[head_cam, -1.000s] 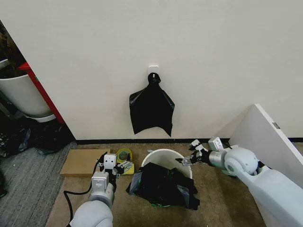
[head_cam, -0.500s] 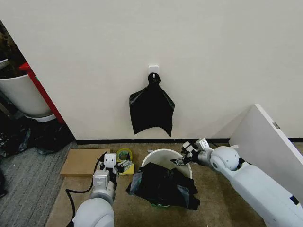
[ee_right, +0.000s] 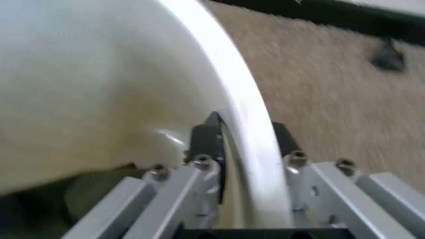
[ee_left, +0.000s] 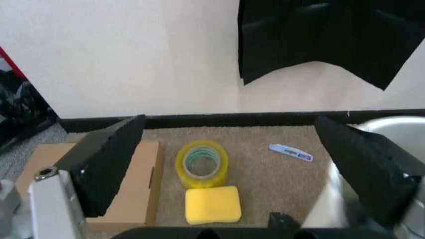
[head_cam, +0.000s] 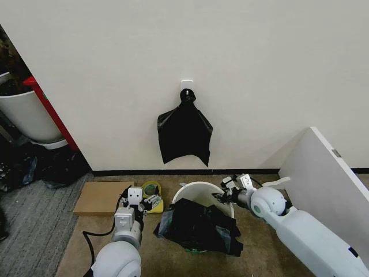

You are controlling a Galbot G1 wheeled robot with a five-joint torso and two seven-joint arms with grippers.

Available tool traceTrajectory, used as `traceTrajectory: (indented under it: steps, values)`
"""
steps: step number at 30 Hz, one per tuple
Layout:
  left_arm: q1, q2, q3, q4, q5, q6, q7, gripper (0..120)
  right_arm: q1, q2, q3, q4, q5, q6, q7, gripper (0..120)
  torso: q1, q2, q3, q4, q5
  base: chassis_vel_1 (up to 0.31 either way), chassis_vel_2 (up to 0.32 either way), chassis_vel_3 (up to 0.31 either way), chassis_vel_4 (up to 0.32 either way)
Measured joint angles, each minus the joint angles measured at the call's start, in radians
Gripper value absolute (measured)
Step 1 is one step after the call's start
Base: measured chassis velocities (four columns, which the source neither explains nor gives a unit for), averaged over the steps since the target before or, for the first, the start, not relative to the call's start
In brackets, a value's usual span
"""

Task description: Place the garbage bag over the trash bin.

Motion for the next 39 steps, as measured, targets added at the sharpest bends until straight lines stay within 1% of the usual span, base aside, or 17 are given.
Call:
traceTrajectory:
  steps: [1, 2, 3, 4, 6, 7, 12, 13, 17, 20, 25, 30, 31, 32, 34, 36, 39]
  values:
    - [0.0, -0.002, 0.001, 0.001, 0.0, -0.001, 0.0, 100, -0.01, 0.0, -0.006, 0.023, 0.042, 0.019, 0.069, 7, 0.0, 0.0, 0.0, -0.0001, 0.0, 0.0, 0.0, 0.0, 0.0]
    - [0.0, -0.002, 0.001, 0.002, 0.0, -0.002, 0.0, 100, -0.016, 0.0, -0.007, 0.035, 0.063, 0.032, 0.104, 3, 0.0, 0.0, 0.0, 0.0, 0.0001, 0.0, 0.0, 0.0, 0.0]
    - [0.0, -0.003, 0.002, 0.003, 0.0, -0.003, -0.001, 100, -0.035, 0.002, -0.007, 0.067, 0.109, 0.067, 0.186, 1, 0.0, 0.0, 0.0, 0.0, 0.0001, 0.0, 0.0, 0.0, 0.0]
    - [-0.001, -0.003, 0.002, 0.004, 0.0, -0.005, -0.001, 100, -0.059, 0.009, -0.006, 0.101, 0.151, 0.115, 0.269, 0, 0.0, 0.0, 0.0, 0.0, -0.0004, 0.0, 0.0, 0.0, 0.0]
    - [-0.002, -0.004, 0.002, 0.006, 0.0, -0.008, -0.001, 100, -0.104, 0.033, 0.009, 0.152, 0.211, 0.212, 0.394, 0, 0.0, 0.0, 0.0, -0.0001, 0.0001, 0.0, 0.0, 0.0, 0.0]
    - [-0.002, -0.004, 0.002, 0.006, 0.0, -0.008, -0.001, 100, -0.104, 0.033, 0.009, 0.152, 0.211, 0.212, 0.394, 0, 0.0, 0.0, 0.0, -0.0001, 0.0001, 0.0, 0.0, 0.0, 0.0]
    - [-0.002, -0.005, 0.005, 0.009, 0.003, -0.015, -0.002, 100, -0.227, 0.097, 0.064, 0.243, 0.244, 0.403, 0.566, 0, 0.0, 0.0, 0.0, 0.0, -0.0002, 0.0, 0.0, 0.0, 0.0]
    - [-0.002, -0.005, 0.005, 0.009, 0.003, -0.015, -0.002, 100, -0.227, 0.097, 0.064, 0.243, 0.244, 0.403, 0.566, 0, 0.0, 0.0, 0.0, 0.0, -0.0002, 0.0, 0.0, 0.0, 0.0]
    - [0.001, -0.006, 0.007, 0.008, 0.006, -0.016, -0.002, 100, -0.329, 0.147, 0.095, 0.27, 0.194, 0.487, 0.633, 0, 0.0, 0.0, 0.0, -0.0003, -0.0001, 0.0, 0.0, 0.0, 0.0]
    - [0.003, -0.004, 0.008, 0.002, 0.008, -0.016, -0.002, 100, -0.391, 0.2, 0.104, 0.262, 0.116, 0.556, 0.707, 0, 0.0, 0.0, 0.0, -0.0002, 0.0, 0.0, 0.0, 0.0, 0.0]
    - [0.007, 0.001, 0.008, -0.008, 0.009, -0.016, -0.002, 100, -0.429, 0.226, 0.118, 0.254, 0.072, 0.587, 0.718, 0, 0.0, 0.0, 0.0, -0.0002, -0.0001, 0.0, 0.0, 0.0, 0.0]
    - [0.016, 0.007, 0.005, -0.019, 0.013, -0.016, -0.002, 100, -0.442, 0.231, 0.118, 0.279, 0.068, 0.587, 0.74, 0, 0.0, 0.0, 0.0, -0.0001, -0.0001, 0.0, 0.0, 0.0, 0.0]
    - [0.02, 0.008, 0.004, -0.023, 0.017, -0.016, -0.002, 100, -0.439, 0.231, 0.116, 0.289, 0.069, 0.583, 0.758, 3, 0.0, 0.0, 0.0, -0.0001, 0.0, 0.0, 0.0, 0.0, 0.0]
    - [0.024, 0.01, 0.003, -0.025, 0.021, -0.016, -0.002, 100, -0.434, 0.229, 0.115, 0.302, 0.069, 0.58, 0.772, 9, 0.0, 0.0, 0.0, -0.0001, 0.0001, 0.0, 0.0, 0.0, 0.0]
    - [0.032, 0.011, 0.001, -0.031, 0.025, -0.016, -0.002, 100, -0.431, 0.218, 0.113, 0.33, 0.061, 0.578, 0.78, 18, 0.0, 0.0, 0.0, 0.0, 0.0, 0.0, 0.0, 0.0, 0.0]
    - [0.034, 0.012, 0.0, -0.033, 0.026, -0.016, -0.002, 100, -0.432, 0.212, 0.112, 0.346, 0.057, 0.577, 0.78, 19, 0.0, 0.0, 0.0, -0.0001, 0.0, 0.0, 0.0, 0.0, 0.0]
    - [0.04, 0.015, -0.003, -0.034, 0.03, -0.016, -0.002, 100, -0.437, 0.195, 0.112, 0.409, 0.056, 0.566, 0.795, 32, 0.0, 0.0, 0.0, -0.0001, -0.0001, 0.0, 0.0, 0.0, 0.0]
